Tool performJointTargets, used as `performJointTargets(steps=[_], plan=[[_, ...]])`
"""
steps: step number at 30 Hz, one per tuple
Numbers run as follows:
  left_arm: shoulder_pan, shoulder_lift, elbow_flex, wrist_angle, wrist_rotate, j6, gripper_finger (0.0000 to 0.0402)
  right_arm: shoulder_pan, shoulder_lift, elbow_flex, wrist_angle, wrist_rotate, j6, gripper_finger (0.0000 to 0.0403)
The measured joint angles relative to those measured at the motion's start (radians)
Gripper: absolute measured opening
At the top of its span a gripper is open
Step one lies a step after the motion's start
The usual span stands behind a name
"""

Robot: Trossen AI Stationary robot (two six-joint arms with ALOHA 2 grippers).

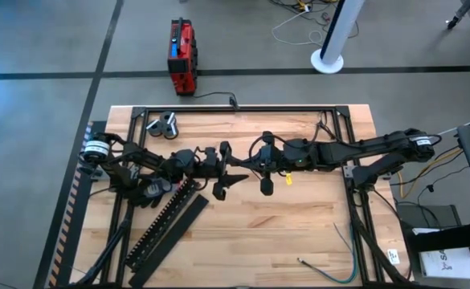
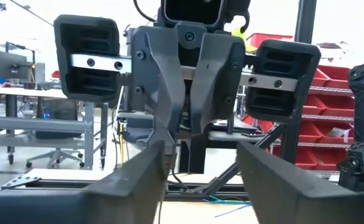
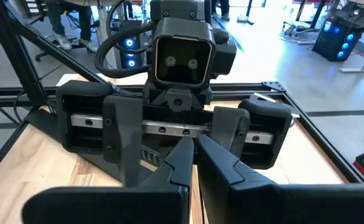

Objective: Ziptie cables
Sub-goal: Wrap the cable wires with the black zip tie

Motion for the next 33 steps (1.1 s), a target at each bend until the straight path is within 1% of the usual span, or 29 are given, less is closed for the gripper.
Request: performJointTargets(steps=[7,11,15,18,26,30,33], plan=[[0.001,0.000,0.000,-0.002,0.000,0.000,0.0091,0.000,0.000,0.000,0.001,0.000,0.000,0.0002],[0.001,0.000,0.000,-0.003,-0.002,0.000,0.0057,0.000,0.000,0.000,0.001,-0.001,0.004,0.0002],[0.001,0.000,0.000,-0.004,-0.004,0.000,0.0031,0.000,0.000,0.000,0.001,-0.002,0.004,0.0002],[0.002,0.000,-0.001,-0.004,-0.004,0.000,0.0022,0.000,0.000,0.000,0.000,-0.004,0.004,0.0002],[0.001,0.000,-0.001,-0.006,-0.004,0.003,0.0019,0.000,-0.001,0.000,-0.012,-0.002,0.012,0.0002],[0.002,0.000,-0.001,-0.012,-0.004,0.015,0.0004,0.000,-0.002,0.000,-0.025,-0.003,0.014,0.0002],[0.002,0.000,-0.001,-0.026,-0.004,0.026,0.0002,0.000,-0.002,-0.001,-0.033,-0.003,0.020,0.0002]])
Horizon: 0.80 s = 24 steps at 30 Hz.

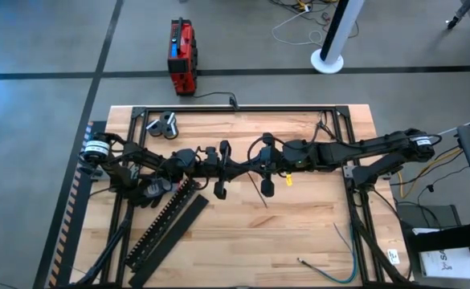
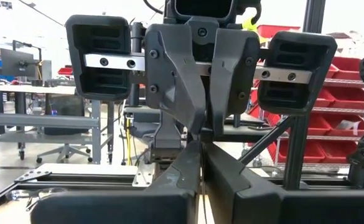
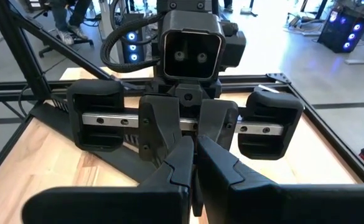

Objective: Ziptie cables
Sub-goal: Wrap the cable wires with the black zip tie

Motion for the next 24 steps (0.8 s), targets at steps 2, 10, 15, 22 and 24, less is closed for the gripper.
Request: performJointTargets(steps=[2,10,15,22,24], plan=[[0.000,0.000,0.000,0.000,0.000,0.000,0.0001,0.000,0.000,0.000,0.000,0.000,0.000,0.0002],[0.001,-0.002,0.000,-0.007,0.000,0.001,0.0000,0.000,-0.014,0.000,-0.013,0.002,-0.007,0.0002],[0.002,-0.002,0.000,-0.014,0.001,0.001,0.0000,0.000,-0.020,-0.001,-0.027,0.005,-0.006,0.0002],[0.003,-0.003,0.000,-0.026,0.005,0.001,0.0000,0.006,-0.030,-0.001,-0.045,0.009,-0.001,0.0001],[0.003,-0.006,0.000,-0.024,0.005,0.001,0.0000,0.006,-0.040,-0.001,-0.051,0.010,-0.001,0.0001]])
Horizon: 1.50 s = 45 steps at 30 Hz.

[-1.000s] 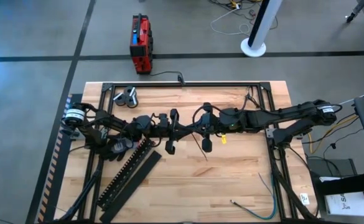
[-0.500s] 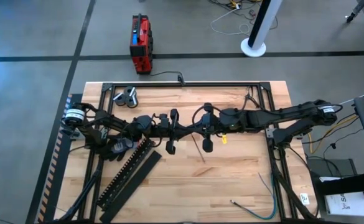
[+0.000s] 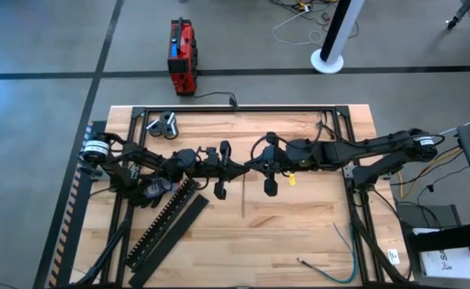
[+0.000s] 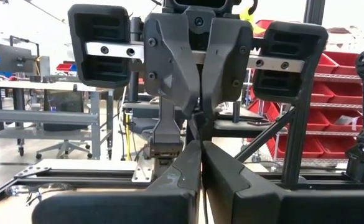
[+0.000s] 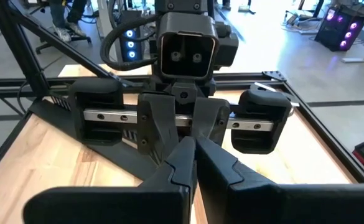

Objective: Ziptie cables
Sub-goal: Wrap the cable wires with the black zip tie

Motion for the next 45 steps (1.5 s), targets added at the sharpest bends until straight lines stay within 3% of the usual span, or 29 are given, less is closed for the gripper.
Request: performJointTargets(steps=[45], plan=[[0.000,-0.007,0.000,-0.011,-0.007,0.000,0.0000,0.018,-0.013,0.002,-0.126,0.016,0.046,0.0002]])
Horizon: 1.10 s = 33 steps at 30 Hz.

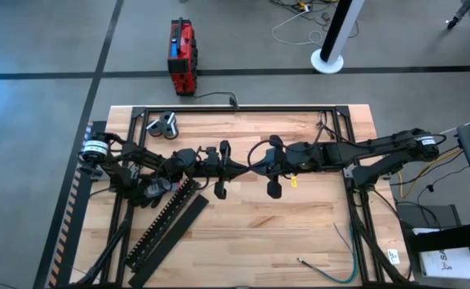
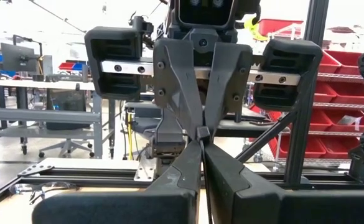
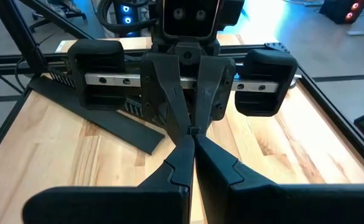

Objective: Ziptie cables
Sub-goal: Wrap the cable wires with the black zip tie

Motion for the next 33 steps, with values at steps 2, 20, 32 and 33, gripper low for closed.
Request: performJointTargets(steps=[2,20,32,33], plan=[[0.000,0.000,0.000,0.000,0.003,0.000,0.0000,0.000,0.000,0.000,0.000,0.000,0.000,0.0002],[0.000,-0.001,0.000,-0.005,0.006,0.000,0.0000,0.000,-0.008,0.005,0.009,0.003,-0.020,0.0018],[0.001,-0.001,0.000,-0.007,0.005,0.000,0.0000,-0.001,0.033,0.003,0.047,0.002,-0.007,0.0090],[0.001,-0.001,0.000,-0.007,0.005,0.000,0.0000,-0.001,0.041,0.004,0.061,0.002,-0.002,0.0088]])
